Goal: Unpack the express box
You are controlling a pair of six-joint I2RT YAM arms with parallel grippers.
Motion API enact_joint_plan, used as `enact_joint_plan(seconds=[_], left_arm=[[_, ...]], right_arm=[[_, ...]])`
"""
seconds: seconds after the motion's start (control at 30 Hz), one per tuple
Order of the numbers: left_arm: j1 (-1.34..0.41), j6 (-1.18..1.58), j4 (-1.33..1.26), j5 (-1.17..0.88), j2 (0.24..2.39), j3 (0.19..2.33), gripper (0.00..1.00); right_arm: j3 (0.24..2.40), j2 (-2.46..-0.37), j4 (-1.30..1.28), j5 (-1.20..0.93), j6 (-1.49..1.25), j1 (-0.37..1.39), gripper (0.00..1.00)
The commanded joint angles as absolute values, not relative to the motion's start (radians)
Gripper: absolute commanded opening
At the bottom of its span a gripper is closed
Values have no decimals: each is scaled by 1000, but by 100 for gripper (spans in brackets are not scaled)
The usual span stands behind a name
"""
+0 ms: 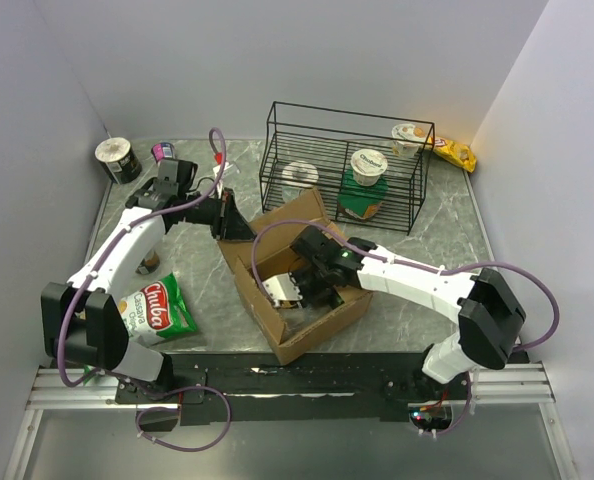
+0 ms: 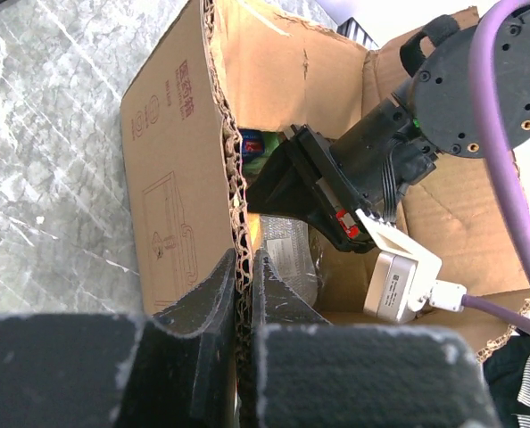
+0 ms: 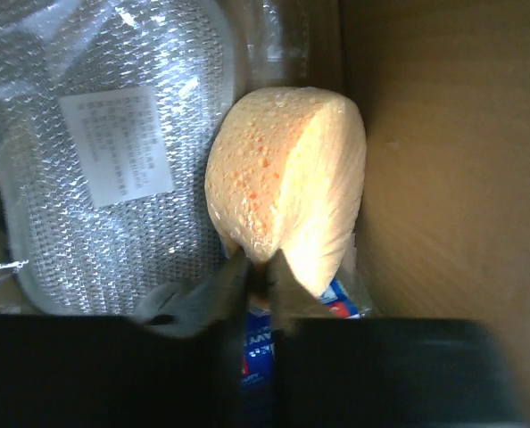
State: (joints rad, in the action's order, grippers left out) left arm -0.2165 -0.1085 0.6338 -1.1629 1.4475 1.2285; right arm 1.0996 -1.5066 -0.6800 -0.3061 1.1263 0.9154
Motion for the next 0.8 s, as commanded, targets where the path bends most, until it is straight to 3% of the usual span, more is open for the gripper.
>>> enact_joint_plan(seconds=[0.0,0.2,0.37,0.5,0.77], left_arm=[[-221,-143,621,-1244,1448,1276,1],[-221,-132,624,-1209,1424,1267,1],[-218,-118,621,-1192,1413,1255,1],[-190,-95,609,-1193,1396,1241,1],[-183,-121,660,-1195,1388,1266,1]], right_arm=[[1132,-1485,-623,-279,1065,900,3],[1368,-1290,-741,-480,902,815,0],[1554,-1161,-876,-456,738,796,0],[1477,-1030,-897,-336,681,724,0],[1031,-720,-690,84,679,269,0]])
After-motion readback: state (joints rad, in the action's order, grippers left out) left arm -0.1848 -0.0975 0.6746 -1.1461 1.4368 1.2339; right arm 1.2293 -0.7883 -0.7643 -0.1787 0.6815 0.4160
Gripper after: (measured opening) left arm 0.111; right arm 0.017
